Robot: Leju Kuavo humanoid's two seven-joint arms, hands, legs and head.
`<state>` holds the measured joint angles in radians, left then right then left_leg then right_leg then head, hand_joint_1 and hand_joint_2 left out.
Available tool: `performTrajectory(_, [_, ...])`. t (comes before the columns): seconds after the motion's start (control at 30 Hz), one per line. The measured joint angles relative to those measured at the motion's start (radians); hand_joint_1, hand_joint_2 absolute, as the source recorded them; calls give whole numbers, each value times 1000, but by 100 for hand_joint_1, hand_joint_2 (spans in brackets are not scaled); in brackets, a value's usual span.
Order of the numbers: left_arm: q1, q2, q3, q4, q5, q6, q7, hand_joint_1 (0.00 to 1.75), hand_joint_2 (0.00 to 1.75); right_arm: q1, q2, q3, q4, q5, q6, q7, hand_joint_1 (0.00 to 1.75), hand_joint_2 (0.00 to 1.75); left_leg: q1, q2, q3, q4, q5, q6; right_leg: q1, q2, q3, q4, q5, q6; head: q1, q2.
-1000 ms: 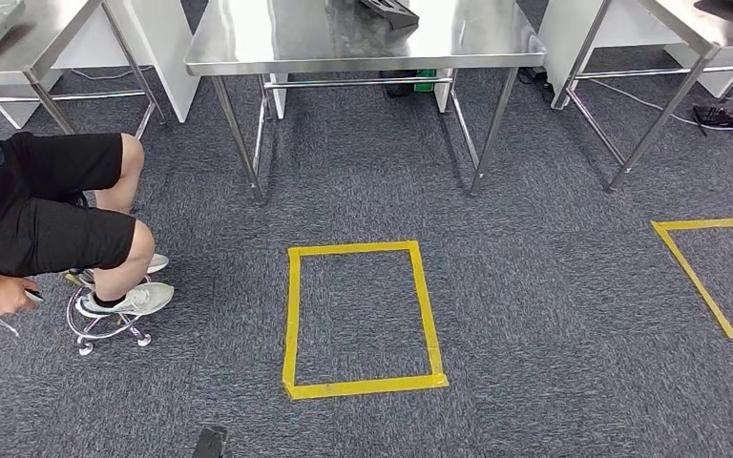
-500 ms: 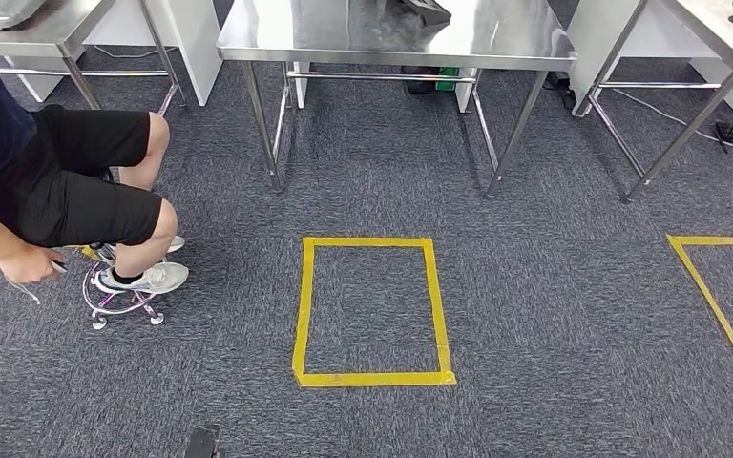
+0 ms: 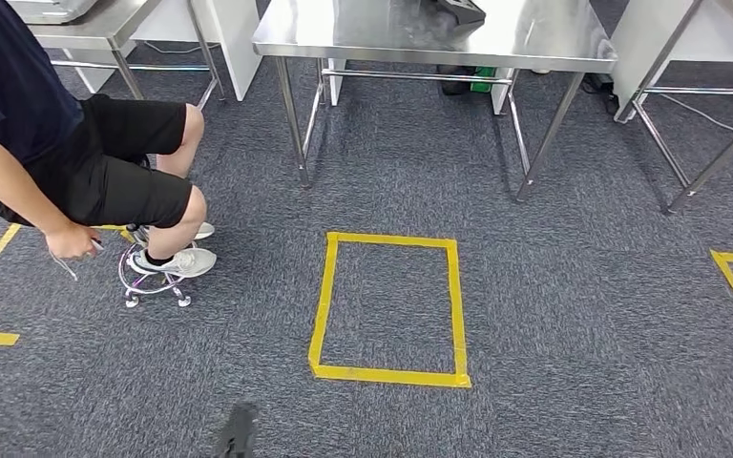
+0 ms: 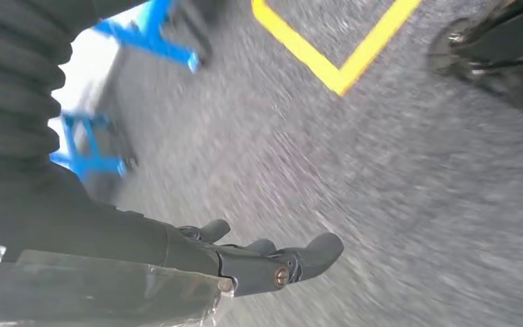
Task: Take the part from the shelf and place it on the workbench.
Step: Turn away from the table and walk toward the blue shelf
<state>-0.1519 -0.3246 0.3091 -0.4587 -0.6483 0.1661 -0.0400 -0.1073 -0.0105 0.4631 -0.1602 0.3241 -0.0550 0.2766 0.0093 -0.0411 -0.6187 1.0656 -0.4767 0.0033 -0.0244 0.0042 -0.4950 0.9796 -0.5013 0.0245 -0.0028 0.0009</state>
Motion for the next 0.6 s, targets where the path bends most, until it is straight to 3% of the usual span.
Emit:
performTrajectory(0.07, [-23, -1, -56, 34, -16, -26, 10, 0, 0, 18, -6, -34, 0, -42, -9, 19, 0, 175, 2, 26, -56, 130, -69, -6, 4, -14, -2, 1, 2, -8, -3, 0])
performTrajectory(0.13, [-40, -1, -119, 62, -1, -54, 28, 0, 0, 32, -9, -67, 0, -68, -15, 41, 0, 175, 3, 35, -95, 224, -97, -10, 8, -26, -4, 2, 2, -8, -3, 0])
performTrajectory(0.17, [-48, -1, -155, 73, 16, -67, 40, 0, 0, 36, -9, -81, 0, -76, -16, 49, 0, 175, 3, 37, -89, 217, -82, -9, 8, -32, -3, 2, 2, -8, -3, 0])
performTrajectory(0.2, [-57, -1, -192, 80, 38, -81, 53, 0, 0, 39, -9, -94, 0, -83, -16, 55, 0, 175, 3, 42, -65, 171, -52, -7, 9, -36, -2, 3, 2, -8, -3, 0])
performTrajectory(0.27, [-78, 0, -276, 90, 92, -107, 85, 0, 0, 36, 1, -116, -1, -97, -27, 51, 0, 175, 0, 69, 2, 34, 9, 1, 14, -45, 0, 5, -1, -5, -3, 0])
performTrajectory(0.3, [-90, 1, -321, 93, 123, -115, 108, 0, 0, 28, 18, -127, -3, -102, -47, 39, 0, 175, -3, 81, 24, -15, 23, 5, 19, -48, -2, 7, -1, -3, -2, 0])
performTrajectory(0.37, [-111, 2, -419, 101, 199, -114, 154, 0, 0, -16, 92, -144, -18, -104, -108, 42, 0, 175, -8, 93, 30, -48, 25, 13, 29, -52, -11, 9, 0, 4, 3, 0])
performTrajectory(0.47, [-141, 3, -570, 114, 304, -127, 201, 0, 0, -113, 219, -163, -49, -120, -193, 131, 0, 175, -4, 82, 27, -58, 37, 35, 28, -48, -28, 28, -9, 13, 7, 0])
performTrajectory(0.5, [-152, 3, -627, 116, 350, -136, 235, 0, 0, -140, 252, -173, -54, -134, -216, 159, 0, 175, -1, 74, 27, -63, 42, 42, 26, -39, -44, 63, -28, 13, 8, 0])
performTrajectory(0.6, [-191, 3, -830, 110, 610, -103, 351, 0, 0, -193, 309, -202, -62, -162, -251, 195, 0, 175, 0, 38, 19, -64, 52, 50, 18, -14, -138, 260, -108, 10, 10, 0])
